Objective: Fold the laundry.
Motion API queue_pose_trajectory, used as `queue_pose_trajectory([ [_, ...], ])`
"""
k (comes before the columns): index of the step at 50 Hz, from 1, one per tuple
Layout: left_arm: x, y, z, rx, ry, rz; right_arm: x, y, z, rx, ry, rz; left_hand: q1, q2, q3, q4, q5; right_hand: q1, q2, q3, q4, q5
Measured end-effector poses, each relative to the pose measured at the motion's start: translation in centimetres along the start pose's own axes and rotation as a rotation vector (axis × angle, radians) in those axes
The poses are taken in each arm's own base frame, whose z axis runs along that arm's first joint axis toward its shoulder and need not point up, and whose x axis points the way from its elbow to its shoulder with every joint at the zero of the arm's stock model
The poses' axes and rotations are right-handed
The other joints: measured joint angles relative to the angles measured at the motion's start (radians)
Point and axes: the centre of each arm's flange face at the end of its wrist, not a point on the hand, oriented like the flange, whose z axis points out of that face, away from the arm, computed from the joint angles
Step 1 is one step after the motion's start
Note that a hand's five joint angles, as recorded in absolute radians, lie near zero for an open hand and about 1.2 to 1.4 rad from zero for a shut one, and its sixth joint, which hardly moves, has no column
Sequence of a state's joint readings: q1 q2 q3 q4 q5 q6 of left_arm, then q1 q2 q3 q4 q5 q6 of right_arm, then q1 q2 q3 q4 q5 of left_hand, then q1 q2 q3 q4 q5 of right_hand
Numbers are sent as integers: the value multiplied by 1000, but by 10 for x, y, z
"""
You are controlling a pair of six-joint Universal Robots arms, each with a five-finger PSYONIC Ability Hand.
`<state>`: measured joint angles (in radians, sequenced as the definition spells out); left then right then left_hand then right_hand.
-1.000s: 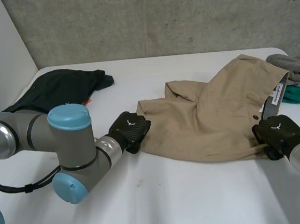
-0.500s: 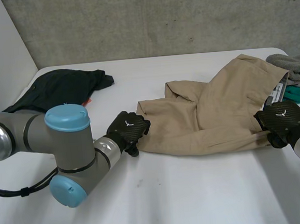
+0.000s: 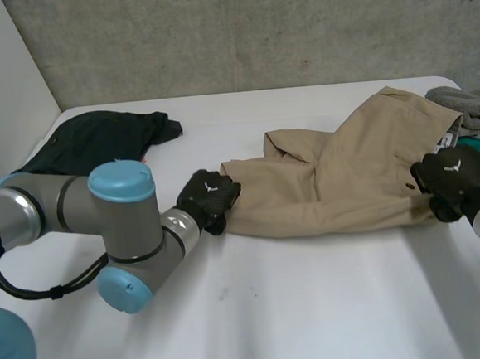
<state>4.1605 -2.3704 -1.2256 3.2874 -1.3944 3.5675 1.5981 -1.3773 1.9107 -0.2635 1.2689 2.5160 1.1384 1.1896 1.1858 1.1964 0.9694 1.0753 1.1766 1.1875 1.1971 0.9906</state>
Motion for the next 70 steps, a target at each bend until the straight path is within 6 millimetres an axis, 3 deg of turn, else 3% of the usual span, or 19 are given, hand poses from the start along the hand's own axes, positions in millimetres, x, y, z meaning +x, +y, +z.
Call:
queue_pose_trajectory([
  [3, -10, -21, -7, 42, -37, 4, 4, -21, -1, 61, 14, -15, 0, 0, 0, 0, 0, 0, 0, 1, 1, 0],
  [9, -46, -107, -50, 241, -172, 14, 30, -96, -15, 245, 102, -30, 0, 0, 2, 0, 0, 0, 1, 2, 4, 0],
  [11, -49, -113, -54, 256, -182, 14, 33, -102, -17, 258, 110, -30, 0, 0, 2, 0, 0, 0, 1, 2, 4, 0],
  [12, -66, -156, -86, 371, -256, 6, 52, -139, -31, 336, 169, -26, 0, 0, 3, 0, 0, 0, 1, 2, 4, 0],
  [14, -74, -176, -104, 431, -296, -3, 63, -158, -39, 374, 200, -24, 0, 0, 3, 0, 0, 0, 1, 3, 4, 0],
  [16, -86, -209, -138, 533, -362, -19, 81, -188, -55, 433, 256, -22, 0, 0, 4, 1, 0, 0, 1, 3, 4, 9],
  [22, -101, -254, -200, 693, -467, -38, 111, -237, -83, 524, 362, -24, 0, 0, 7, 4, 0, 0, 2, 6, 4, 9],
  [27, -103, -264, -220, 730, -493, -38, 113, -255, -88, 544, 372, -19, 0, 3, 7, 4, 0, 0, 2, 6, 5, 9],
  [29, -103, -262, -219, 718, -489, -38, 107, -254, -82, 531, 349, -15, 0, 3, 7, 4, 0, 0, 2, 6, 5, 16],
  [36, -98, -236, -182, 599, -441, -44, 76, -240, -52, 454, 232, -3, 0, 4, 7, 4, 14, 0, 2, 6, 5, 20],
  [43, -99, -173, -86, 393, -389, -39, 29, -188, 18, 281, 130, 16, 0, 6, 9, 5, 14, 0, 3, 6, 5, 24],
  [46, -115, -160, -53, 380, -419, -28, 20, -176, 44, 291, 156, 22, 0, 6, 9, 5, 14, 0, 4, 6, 5, 24],
  [48, -127, -164, -42, 416, -451, -19, 19, -179, 55, 338, 191, 27, 0, 7, 9, 5, 14, 0, 9, 6, 5, 24],
  [52, -154, -194, -38, 553, -530, 0, 25, -198, 65, 478, 279, 39, 0, 7, 10, 5, 14, 0, 11, 6, 5, 24],
  [53, -165, -215, -42, 644, -571, 9, 31, -212, 66, 565, 334, 47, 0, 7, 10, 5, 14, 0, 11, 7, 5, 24],
  [57, -185, -262, -64, 863, -655, 20, 49, -252, 56, 794, 474, 74, 0, 7, 10, 5, 14, 0, 11, 7, 5, 24],
  [61, -194, -290, -84, 1007, -705, 15, 62, -282, 41, 953, 563, 99, 0, 7, 10, 5, 14, 0, 11, 7, 5, 24],
  [65, -194, -295, -91, 1043, -715, 4, 65, -295, 32, 1010, 587, 109, 0, 7, 10, 5, 14, 0, 11, 7, 5, 24],
  [70, -184, -265, -80, 920, -675, -24, 52, -281, 43, 937, 523, 93, 0, 7, 10, 5, 14, 0, 11, 7, 5, 24],
])
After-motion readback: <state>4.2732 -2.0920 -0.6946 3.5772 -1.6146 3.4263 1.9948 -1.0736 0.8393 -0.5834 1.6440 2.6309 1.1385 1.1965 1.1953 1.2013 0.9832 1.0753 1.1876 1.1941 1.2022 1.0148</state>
